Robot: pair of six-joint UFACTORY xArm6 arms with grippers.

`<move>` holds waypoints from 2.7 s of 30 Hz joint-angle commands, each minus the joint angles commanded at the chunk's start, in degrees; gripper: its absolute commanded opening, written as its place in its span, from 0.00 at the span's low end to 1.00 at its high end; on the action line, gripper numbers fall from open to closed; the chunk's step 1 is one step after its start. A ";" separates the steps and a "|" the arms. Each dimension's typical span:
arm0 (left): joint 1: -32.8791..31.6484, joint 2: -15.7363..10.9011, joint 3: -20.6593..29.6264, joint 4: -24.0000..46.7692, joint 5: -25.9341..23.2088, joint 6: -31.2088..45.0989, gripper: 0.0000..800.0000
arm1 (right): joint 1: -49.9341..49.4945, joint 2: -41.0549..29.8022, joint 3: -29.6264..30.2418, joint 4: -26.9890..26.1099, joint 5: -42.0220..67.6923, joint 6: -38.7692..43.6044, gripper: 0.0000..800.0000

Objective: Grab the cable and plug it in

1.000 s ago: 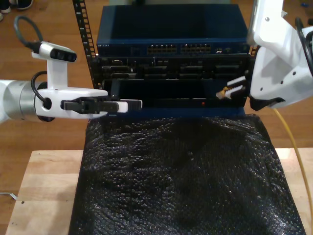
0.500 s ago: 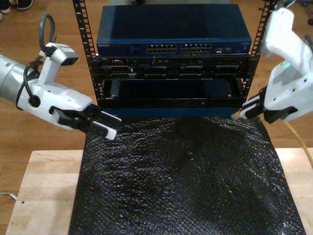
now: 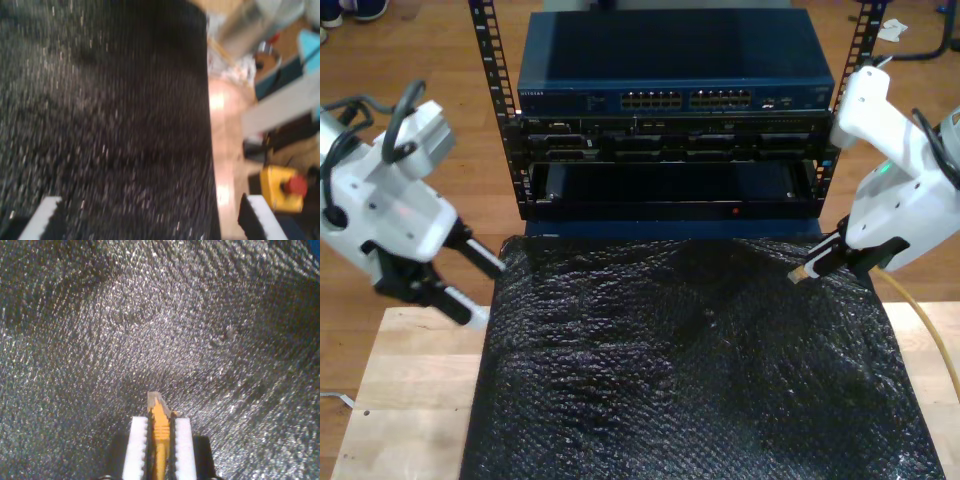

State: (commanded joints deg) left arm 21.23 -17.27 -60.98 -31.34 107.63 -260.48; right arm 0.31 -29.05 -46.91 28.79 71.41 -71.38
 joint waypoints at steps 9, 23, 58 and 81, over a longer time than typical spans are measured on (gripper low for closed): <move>6.77 -0.09 0.79 8.97 0.00 10.02 1.00 | 0.00 3.16 -2.90 -2.37 -0.18 2.29 0.00; 20.04 -4.22 11.52 22.77 0.00 36.57 1.00 | 0.09 3.96 -3.34 -4.66 -0.35 2.37 0.00; 46.51 -11.25 40.53 38.33 -15.56 70.77 1.00 | 0.00 3.96 -1.67 -5.36 -0.44 2.37 0.00; 57.67 -11.78 51.34 38.42 -39.30 76.48 1.00 | 0.09 3.96 -0.35 -6.24 -0.62 2.29 0.00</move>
State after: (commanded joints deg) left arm 78.90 -29.05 -9.64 7.08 68.33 -184.00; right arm 0.40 -25.10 -47.26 22.55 70.79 -69.10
